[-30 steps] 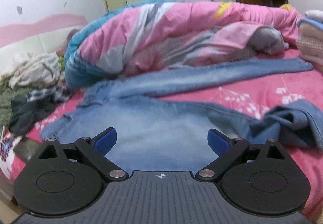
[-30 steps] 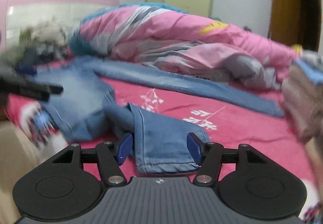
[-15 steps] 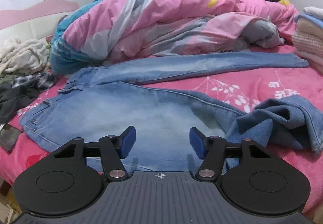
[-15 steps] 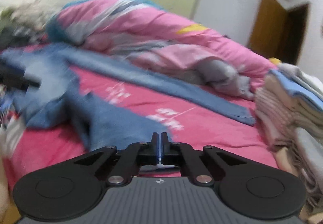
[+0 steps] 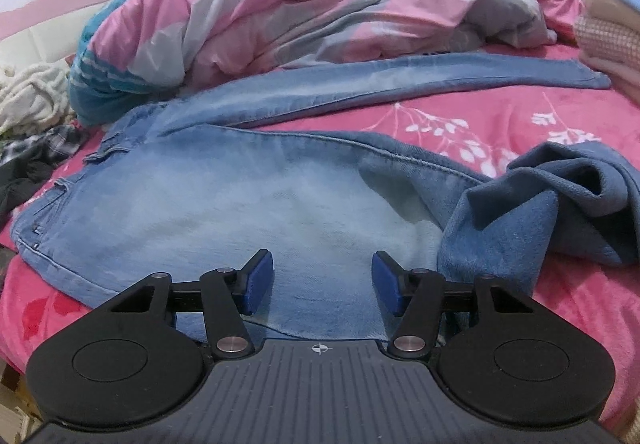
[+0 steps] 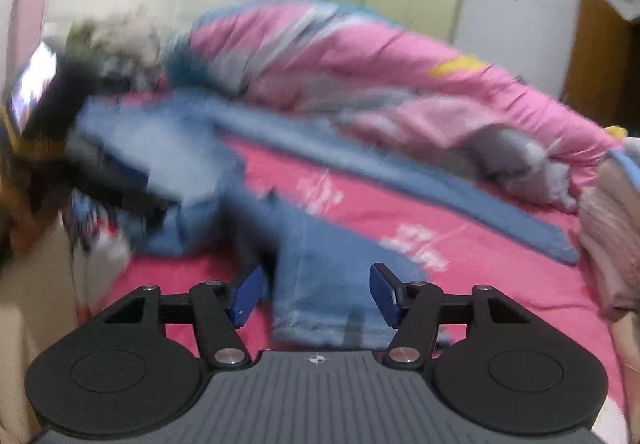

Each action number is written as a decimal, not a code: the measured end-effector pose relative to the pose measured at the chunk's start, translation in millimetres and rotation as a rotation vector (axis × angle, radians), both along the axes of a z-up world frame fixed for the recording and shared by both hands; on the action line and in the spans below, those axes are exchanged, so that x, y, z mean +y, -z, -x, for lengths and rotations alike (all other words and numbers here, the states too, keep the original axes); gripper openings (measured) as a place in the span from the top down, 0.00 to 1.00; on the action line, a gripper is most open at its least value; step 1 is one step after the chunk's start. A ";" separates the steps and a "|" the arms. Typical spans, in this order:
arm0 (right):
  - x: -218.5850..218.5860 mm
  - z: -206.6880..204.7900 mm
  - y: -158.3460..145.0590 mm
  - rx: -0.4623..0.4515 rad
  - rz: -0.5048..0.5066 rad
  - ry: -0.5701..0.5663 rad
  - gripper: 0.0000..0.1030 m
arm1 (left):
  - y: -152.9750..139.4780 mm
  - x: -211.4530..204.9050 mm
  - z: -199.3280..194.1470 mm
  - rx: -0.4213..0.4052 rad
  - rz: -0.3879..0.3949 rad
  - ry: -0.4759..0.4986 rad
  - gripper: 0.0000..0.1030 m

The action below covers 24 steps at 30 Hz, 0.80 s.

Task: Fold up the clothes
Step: 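Lift the held leg with the right gripper and lay it across the sheet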

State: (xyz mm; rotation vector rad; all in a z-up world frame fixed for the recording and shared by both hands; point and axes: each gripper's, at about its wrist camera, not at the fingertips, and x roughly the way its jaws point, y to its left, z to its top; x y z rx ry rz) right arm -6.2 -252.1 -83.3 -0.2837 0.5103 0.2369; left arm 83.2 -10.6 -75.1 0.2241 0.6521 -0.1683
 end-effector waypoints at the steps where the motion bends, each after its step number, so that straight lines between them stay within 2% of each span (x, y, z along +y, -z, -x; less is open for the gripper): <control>1: -1.7 -3.1 3.9 0.011 0.003 0.020 0.58 | 0.6 0.8 -0.4 0.002 0.004 0.001 0.45; 3: -6.3 -8.5 9.9 0.031 -0.002 0.060 0.78 | 1.6 3.5 -1.1 0.005 0.016 0.004 0.45; 5: -22.1 -5.1 -1.0 0.005 -0.078 0.101 0.88 | 2.5 4.9 -1.3 0.007 0.026 0.004 0.44; 11: -87.9 6.2 -38.3 -0.121 -0.246 0.327 0.90 | 3.5 3.8 -2.7 0.006 0.026 0.000 0.44; 13: -109.1 12.7 -48.1 -0.160 -0.274 0.392 0.91 | 3.7 3.7 -2.8 0.005 0.025 0.000 0.44; 20: -162.7 38.8 -74.1 -0.243 -0.369 0.518 0.91 | 0.9 5.1 -3.7 0.004 0.041 -0.007 0.43; 24: -175.1 50.9 -78.3 -0.274 -0.363 0.564 0.91 | -1.4 7.0 -4.8 0.005 0.053 -0.015 0.43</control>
